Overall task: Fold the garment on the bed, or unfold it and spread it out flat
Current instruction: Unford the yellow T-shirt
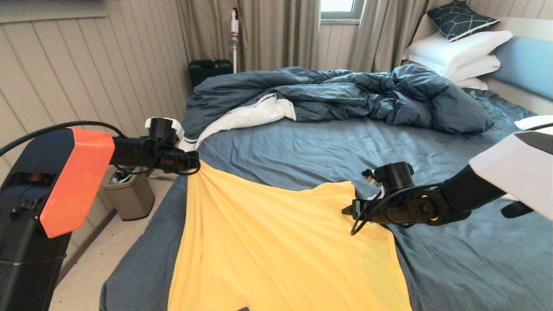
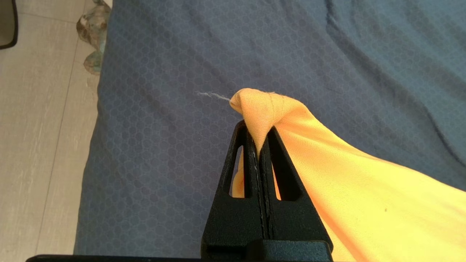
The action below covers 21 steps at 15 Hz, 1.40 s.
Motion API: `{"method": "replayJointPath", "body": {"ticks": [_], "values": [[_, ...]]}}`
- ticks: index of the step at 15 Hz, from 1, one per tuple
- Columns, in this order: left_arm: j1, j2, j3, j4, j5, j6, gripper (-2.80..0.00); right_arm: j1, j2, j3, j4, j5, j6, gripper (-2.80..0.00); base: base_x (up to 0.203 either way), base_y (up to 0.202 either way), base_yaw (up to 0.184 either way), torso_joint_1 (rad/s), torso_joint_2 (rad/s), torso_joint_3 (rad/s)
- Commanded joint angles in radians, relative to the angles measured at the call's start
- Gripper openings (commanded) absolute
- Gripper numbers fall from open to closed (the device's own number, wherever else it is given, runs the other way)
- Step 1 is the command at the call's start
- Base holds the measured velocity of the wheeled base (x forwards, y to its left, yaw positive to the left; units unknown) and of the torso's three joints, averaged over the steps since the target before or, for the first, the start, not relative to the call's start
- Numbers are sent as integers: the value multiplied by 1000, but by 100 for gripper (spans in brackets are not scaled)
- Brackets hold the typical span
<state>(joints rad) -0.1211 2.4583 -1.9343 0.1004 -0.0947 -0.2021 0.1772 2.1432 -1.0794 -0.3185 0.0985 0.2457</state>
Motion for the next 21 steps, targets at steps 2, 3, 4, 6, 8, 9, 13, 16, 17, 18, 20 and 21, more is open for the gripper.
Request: {"method": "replayJointPath", "body": {"ticks": [2,3,4,6,8,9,13,16,17,18,20,21], "values": [[0,2,0,1,0,-2,-280,22,2,-11,-2,-7,1,-280,0,0,0,0,0,0],[1,2,0,1,0,-2,-280,32,-1,-13,-2,-13,1,-280,0,0,0,0,0,0],[0,2,0,1,0,-2,-280,39,-5,-14,-2,-22,1,-280,0,0,0,0,0,0],[1,2,0,1,0,-2,-280,38,-15,-18,-4,-46,1,-280,0,0,0,0,0,0],[1,2,0,1,0,-3,-280,28,-27,-35,-11,-110,-3,-280,0,0,0,0,0,0],[1,2,0,1,0,-3,-280,24,-28,-55,-13,-142,-9,-280,0,0,0,0,0,0],[1,1,0,-21,0,-8,-280,-15,-5,-145,-12,-223,-15,-280,0,0,0,0,0,0],[0,1,0,-67,48,-11,-280,-14,44,-195,-20,-335,-14,-280,0,0,0,0,0,0],[-3,1,0,-94,71,-8,-280,-12,63,-211,-40,-365,-16,-280,0,0,0,0,0,0],[-3,-1,-1,-101,73,-6,-280,-10,73,-218,-73,-376,-19,-280,0,0,0,0,0,0],[-3,0,-2,-105,72,-5,-280,-8,92,-238,-105,-383,-24,-280,0,0,0,0,0,0],[-3,1,-2,-113,72,-3,-280,-7,100,-256,-106,-394,-24,-280,0,0,0,0,0,0]]}}
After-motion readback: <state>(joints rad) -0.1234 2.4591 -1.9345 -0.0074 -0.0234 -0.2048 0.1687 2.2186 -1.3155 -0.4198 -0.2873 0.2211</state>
